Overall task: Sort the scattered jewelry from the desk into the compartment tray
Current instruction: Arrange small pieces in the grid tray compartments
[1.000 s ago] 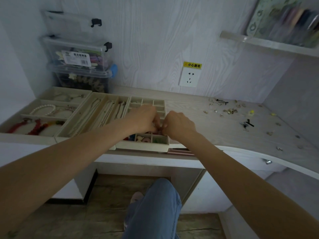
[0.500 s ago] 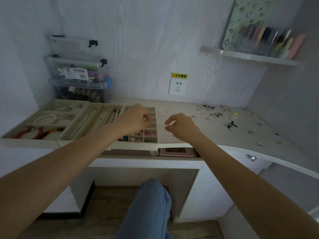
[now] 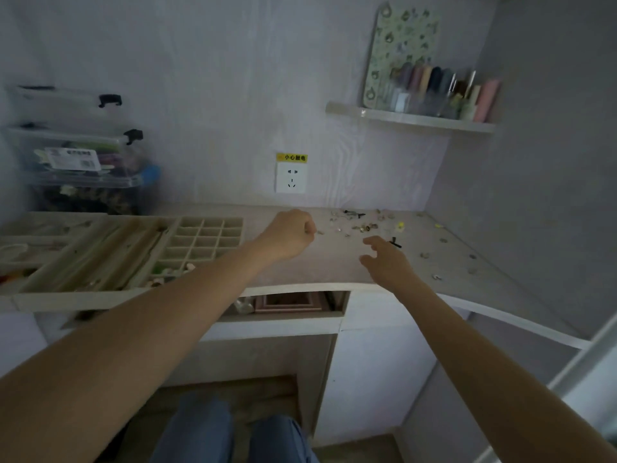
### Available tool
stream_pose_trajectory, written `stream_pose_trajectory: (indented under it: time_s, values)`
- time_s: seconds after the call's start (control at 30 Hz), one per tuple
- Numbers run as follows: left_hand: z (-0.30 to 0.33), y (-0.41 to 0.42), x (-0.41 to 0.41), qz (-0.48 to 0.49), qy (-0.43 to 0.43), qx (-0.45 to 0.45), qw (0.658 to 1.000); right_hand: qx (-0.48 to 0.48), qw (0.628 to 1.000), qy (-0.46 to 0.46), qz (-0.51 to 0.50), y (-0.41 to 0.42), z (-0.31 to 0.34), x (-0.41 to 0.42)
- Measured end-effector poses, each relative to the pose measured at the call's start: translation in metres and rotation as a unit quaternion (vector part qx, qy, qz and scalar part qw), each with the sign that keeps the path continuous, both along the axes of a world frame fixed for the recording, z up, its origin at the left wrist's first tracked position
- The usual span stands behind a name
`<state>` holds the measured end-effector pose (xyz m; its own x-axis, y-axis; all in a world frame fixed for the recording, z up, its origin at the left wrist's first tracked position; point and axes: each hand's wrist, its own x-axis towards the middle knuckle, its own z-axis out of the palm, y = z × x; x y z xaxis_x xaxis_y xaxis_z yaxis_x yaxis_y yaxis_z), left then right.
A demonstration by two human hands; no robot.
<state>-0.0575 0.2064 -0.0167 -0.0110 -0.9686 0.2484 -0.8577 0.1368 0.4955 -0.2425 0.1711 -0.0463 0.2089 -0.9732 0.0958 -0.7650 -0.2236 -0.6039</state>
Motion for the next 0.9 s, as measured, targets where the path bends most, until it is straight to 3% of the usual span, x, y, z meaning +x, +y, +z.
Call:
stream_pose_trajectory:
  time_s: [0.13,0.33,0.53,0.7,0.83,0.9]
  values:
    - [-0.019,-0.079,-0.043,-0.061,0.013,0.040,0.997,-0.019,0.994,0.086,-0.057,-0.069,-0.008,-0.043]
    - [-0.032,-0.175,-0.081,-0.129,0.018,0.093,0.987,0.009,0.991,0.112,-0.067,-0.148,-0.016,-0.074]
    - [-0.048,-0.214,-0.117,-0.064,-0.055,0.198,0.977,0.060,0.988,0.145,-0.001,-0.189,-0.017,-0.069]
    - [-0.044,-0.228,-0.122,-0.003,-0.018,0.253,0.967,0.087,0.987,0.134,-0.016,-0.208,-0.015,-0.068]
    - [-0.035,-0.225,-0.125,-0.003,-0.068,0.300,0.952,0.111,0.967,0.227,0.039,-0.208,-0.015,-0.063]
    - [-0.031,-0.222,-0.124,-0.015,-0.051,0.308,0.950,0.128,0.953,0.266,0.071,-0.206,-0.011,-0.062]
